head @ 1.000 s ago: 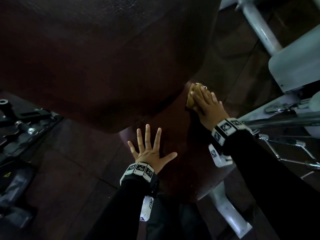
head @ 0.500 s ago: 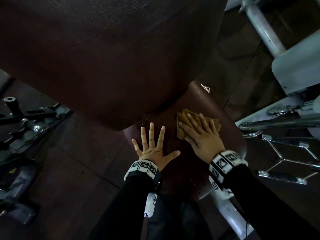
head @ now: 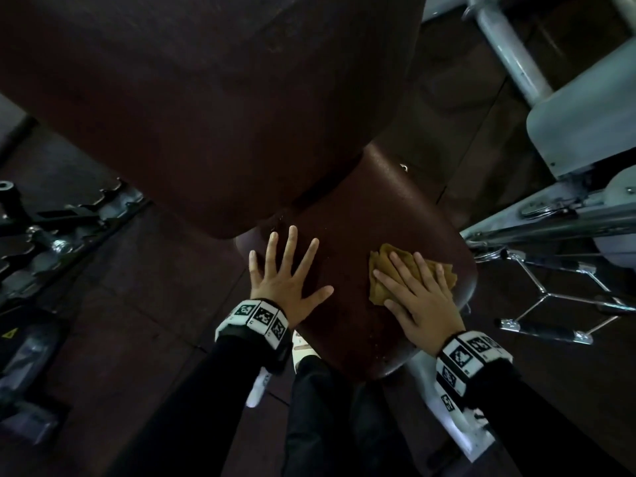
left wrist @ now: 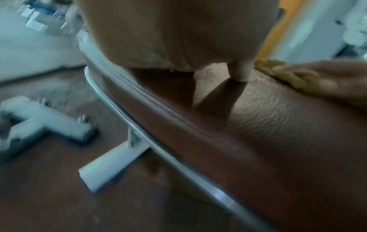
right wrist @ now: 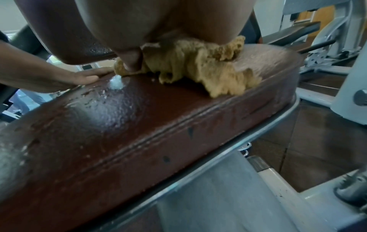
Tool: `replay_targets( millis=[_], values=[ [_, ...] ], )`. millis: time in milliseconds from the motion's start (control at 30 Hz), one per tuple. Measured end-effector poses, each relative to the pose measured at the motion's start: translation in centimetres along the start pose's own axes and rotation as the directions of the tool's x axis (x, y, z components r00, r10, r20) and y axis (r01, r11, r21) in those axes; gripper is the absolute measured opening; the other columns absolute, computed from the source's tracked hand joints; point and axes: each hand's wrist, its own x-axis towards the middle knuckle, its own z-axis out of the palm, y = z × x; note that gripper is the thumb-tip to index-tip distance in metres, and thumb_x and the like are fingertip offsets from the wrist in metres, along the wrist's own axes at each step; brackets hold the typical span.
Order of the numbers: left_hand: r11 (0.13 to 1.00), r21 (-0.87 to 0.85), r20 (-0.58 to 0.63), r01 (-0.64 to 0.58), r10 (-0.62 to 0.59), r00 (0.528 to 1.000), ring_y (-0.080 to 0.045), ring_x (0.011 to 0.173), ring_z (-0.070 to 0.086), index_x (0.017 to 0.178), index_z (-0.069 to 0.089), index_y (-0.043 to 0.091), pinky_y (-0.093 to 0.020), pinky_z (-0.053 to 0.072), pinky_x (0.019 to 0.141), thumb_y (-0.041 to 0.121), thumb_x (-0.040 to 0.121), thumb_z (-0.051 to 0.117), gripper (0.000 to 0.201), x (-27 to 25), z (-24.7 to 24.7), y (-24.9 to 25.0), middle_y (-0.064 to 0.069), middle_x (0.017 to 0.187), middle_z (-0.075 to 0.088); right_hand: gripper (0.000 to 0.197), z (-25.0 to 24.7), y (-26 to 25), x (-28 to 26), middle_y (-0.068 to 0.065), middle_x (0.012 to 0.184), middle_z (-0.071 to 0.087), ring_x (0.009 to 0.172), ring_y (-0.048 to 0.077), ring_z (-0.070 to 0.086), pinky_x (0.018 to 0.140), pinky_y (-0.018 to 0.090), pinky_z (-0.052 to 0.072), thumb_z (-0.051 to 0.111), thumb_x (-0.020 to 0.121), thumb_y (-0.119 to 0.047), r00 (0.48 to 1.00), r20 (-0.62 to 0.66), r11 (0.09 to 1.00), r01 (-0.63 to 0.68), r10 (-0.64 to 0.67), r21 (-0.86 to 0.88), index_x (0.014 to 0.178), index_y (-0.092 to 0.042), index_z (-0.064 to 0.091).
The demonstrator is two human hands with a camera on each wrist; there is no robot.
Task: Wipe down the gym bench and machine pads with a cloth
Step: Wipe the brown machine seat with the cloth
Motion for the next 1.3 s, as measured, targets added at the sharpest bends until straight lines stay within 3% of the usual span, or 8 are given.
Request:
replay_targets(
  millis=[167,433,633,833,933,1033,1167,1300],
  values=[
    [0.986,0.138,-0.077,-0.097,0.108,0.991,-0.019,0.139,-0.030,0.132,-0.035,0.053,-0.055,-0.016,0.109,0.081,0.078,-0.001,0.070,-0.5,-0.4,-2.7,0.017,0.141,-0.047,0.051,-0.1,-1.9,2.3,-0.009,0.155,0.019,0.143,0.033,0.015,0.111,0.058,0.012,0.028,0.093,-0.048,0.999,0.005,0.997,0.038,-0.037,-0.073,0.144,-0.043,0.026],
    [0.992,0.082,-0.104,-0.095,0.103,0.989,-0.010,0.128,-0.047,0.131,-0.034,0.055,-0.057,-0.021,0.104,0.073,0.082,0.013,0.070,-0.1,0.7,-2.6,0.017,0.141,-0.047,0.052,3.3,-6.3,0.0,-0.009,0.155,0.022,0.142,0.031,0.020,0.113,0.055,0.013,0.038,0.091,-0.045,0.937,0.062,0.916,0.350,-0.344,-0.196,0.143,-0.043,0.029],
    [0.996,0.046,-0.090,-0.083,0.087,0.992,-0.012,0.130,-0.044,0.130,-0.034,0.055,-0.058,-0.022,0.105,0.071,0.083,0.016,0.071,-0.1,0.6,-2.4,0.018,0.141,-0.046,0.058,4.2,-2.0,-6.2,-0.011,0.154,0.024,0.140,0.029,0.026,0.111,0.050,0.016,0.043,0.086,-0.040,0.873,0.166,0.841,0.486,-0.458,-0.238,0.141,-0.048,0.029],
    [0.996,0.059,-0.066,-0.073,0.077,0.995,-0.012,0.125,-0.050,0.128,-0.038,0.056,-0.054,-0.030,0.100,0.071,0.084,0.013,0.069,-0.2,0.5,-2.2,0.017,0.139,-0.050,0.048,0.4,2.4,-4.6,-0.006,0.151,0.027,0.139,0.033,0.026,0.109,0.053,0.021,0.026,0.094,-0.050,0.963,0.143,0.956,0.251,-0.230,-0.149,0.142,-0.044,0.026],
    [0.996,0.050,-0.061,-0.072,0.075,0.995,-0.013,0.128,-0.048,0.129,-0.036,0.055,-0.051,-0.035,0.098,0.071,0.084,0.014,0.069,-0.2,0.5,-2.2,0.016,0.140,-0.049,0.050,-0.5,1.4,-1.4,-0.014,0.155,0.011,0.144,0.031,0.008,0.112,0.057,0.011,0.016,0.093,-0.057,0.990,0.132,0.997,0.060,-0.053,-0.049,0.142,-0.050,0.017],
    [0.996,0.054,-0.060,-0.066,0.070,0.996,-0.013,0.129,-0.047,0.129,-0.036,0.056,-0.050,-0.036,0.097,0.071,0.084,0.014,0.069,-0.3,0.4,-2.0,0.017,0.140,-0.049,0.051,-0.4,-2.0,1.6,-0.012,0.156,0.010,0.144,0.036,0.010,0.112,0.057,0.009,0.019,0.092,-0.053,0.998,0.064,0.994,-0.023,0.030,-0.106,0.143,-0.049,0.018],
    [0.997,0.055,-0.052,-0.057,0.060,0.997,-0.012,0.127,-0.049,0.127,-0.037,0.056,-0.050,-0.037,0.096,0.070,0.084,0.013,0.068,-0.2,0.3,-2.0,0.018,0.138,-0.051,0.051,1.1,-6.6,1.6,-0.006,0.153,0.029,0.139,0.038,0.027,0.107,0.061,0.024,0.036,0.090,-0.045,0.984,0.076,0.971,0.173,-0.163,-0.163,0.141,-0.043,0.034],
    [0.998,0.035,-0.036,-0.060,0.061,0.997,-0.011,0.125,-0.051,0.126,-0.038,0.058,-0.050,-0.036,0.095,0.069,0.084,0.016,0.069,-0.2,0.2,-2.0,0.019,0.137,-0.052,0.050,3.4,-6.3,-2.8,-0.010,0.150,0.034,0.137,0.032,0.032,0.109,0.055,0.024,0.045,0.085,-0.039,0.888,0.181,0.869,0.454,-0.423,-0.197,0.134,-0.046,0.043]
  ],
)
